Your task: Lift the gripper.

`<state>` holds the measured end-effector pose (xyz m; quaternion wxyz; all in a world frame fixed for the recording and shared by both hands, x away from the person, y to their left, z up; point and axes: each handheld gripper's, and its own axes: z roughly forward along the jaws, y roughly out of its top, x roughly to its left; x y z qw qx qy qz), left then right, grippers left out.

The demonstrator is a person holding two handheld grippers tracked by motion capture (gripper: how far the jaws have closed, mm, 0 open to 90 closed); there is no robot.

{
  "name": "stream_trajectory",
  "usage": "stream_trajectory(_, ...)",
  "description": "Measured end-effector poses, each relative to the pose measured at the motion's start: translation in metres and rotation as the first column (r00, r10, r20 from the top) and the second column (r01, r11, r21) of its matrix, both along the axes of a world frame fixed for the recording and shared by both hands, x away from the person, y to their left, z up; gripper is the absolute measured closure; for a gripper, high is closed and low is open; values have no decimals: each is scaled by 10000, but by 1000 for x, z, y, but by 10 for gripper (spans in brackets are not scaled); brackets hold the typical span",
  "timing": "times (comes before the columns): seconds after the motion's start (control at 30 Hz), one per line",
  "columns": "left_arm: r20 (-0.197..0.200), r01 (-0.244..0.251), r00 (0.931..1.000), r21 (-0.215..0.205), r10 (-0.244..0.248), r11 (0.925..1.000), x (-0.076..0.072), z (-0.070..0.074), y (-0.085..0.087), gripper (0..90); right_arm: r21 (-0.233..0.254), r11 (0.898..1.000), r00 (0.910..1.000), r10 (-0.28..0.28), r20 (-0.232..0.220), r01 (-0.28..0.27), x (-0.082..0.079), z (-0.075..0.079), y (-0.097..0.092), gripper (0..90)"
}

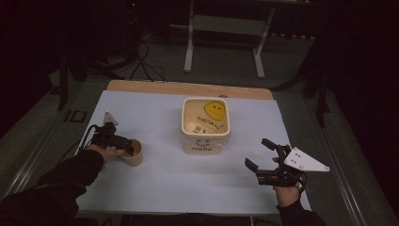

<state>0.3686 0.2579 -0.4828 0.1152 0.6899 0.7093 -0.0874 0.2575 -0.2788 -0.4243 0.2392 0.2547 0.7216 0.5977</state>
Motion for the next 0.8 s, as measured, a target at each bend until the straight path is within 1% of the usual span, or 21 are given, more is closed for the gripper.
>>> stream_trajectory(0.03, 49, -35, 10000, -44, 35, 10000, 1, 1, 0, 13, -15, 10000, 10000, -48, -9, 48, 0, 0, 0, 100)
stream_trajectory(0.13, -47, 90, 9999, -2, -90, 10000, 1, 2, 0, 13, -19, 9999, 9999, -101, -31, 101, 0, 0, -1, 100)
stream_trajectory(0.17, -76, 117, 9999, 64, -117, 9999, 1, 4, 0, 13, 10, 9998, 9997, -210, -125, 211, 0, 0, -2, 100)
stream_trajectory(0.23, -43, 144, 9999, 112, -143, 9998, 2, 6, -1, 13, 38, 9998, 9996, -219, -166, 220, 0, 0, -2, 100)
stream_trajectory(0.3, -79, 146, 9999, 110, -145, 9998, 3, 8, 0, 14, 31, 9997, 9996, -223, -194, 224, 1, -1, -3, 100)
stream_trajectory(0.33, -105, 149, 9998, 180, -147, 9997, 3, 9, 0, 14, -14, 9998, 9996, -202, -199, 201, 0, -1, -2, 100)
stream_trajectory(0.47, -203, 204, 9996, 189, -201, 9996, 3, 10, 1, 14, -123, 9998, 9997, -150, -186, 148, 0, -1, -1, 100)
stream_trajectory(0.5, -269, 292, 9992, 118, -288, 9995, 3, 10, 1, 14, -123, 9998, 9997, -150, -186, 148, 0, -1, -1, 100)
stream_trajectory(0.53, -209, 365, 9991, 127, -362, 9993, 2, 13, 1, 13, -161, 9997, 9997, -179, -182, 176, 0, -1, -1, 100)
stream_trajectory(0.57, -209, 365, 9991, 127, -362, 9993, 2, 13, 1, 13, -161, 9997, 9997, -179, -182, 176, 0, -1, -1, 100)
stream_trajectory(0.6, -233, 476, 9986, 110, -474, 9988, 2, 15, 1, 13, -162, 9997, 9996, -182, -223, 179, 0, -1, -1, 100)
stream_trajectory(0.63, -139, 572, 9983, 127, -570, 9983, 1, 19, 1, 13, -157, 9995, 9992, -276, -296, 271, 1, -1, -1, 99)
stream_trajectory(0.7, 34, 657, 9978, 168, -657, 9977, 0, 24, 3, 13, -137, 9996, 9990, -244, -363, 239, 2, -1, -2, 95)
stream_trajectory(0.73, 107, 784, 9968, 195, -787, 9967, -1, 27, 4, 13, -164, 9995, 9989, -287, -364, 281, 2, -2, -2, 95)
stream_trajectory(0.77, 107, 784, 9968, 195, -787, 9967, -1, 27, 4, 13, -164, 9995, 9989, -287, -364, 281, 2, -2, -2, 95)
stream_trajectory(0.8, 212, 987, 9948, 266, -993, 9948, -2, 30, 4, 13, -170, 9995, 9988, -287, -389, 281, 2, -2, -2, 95)
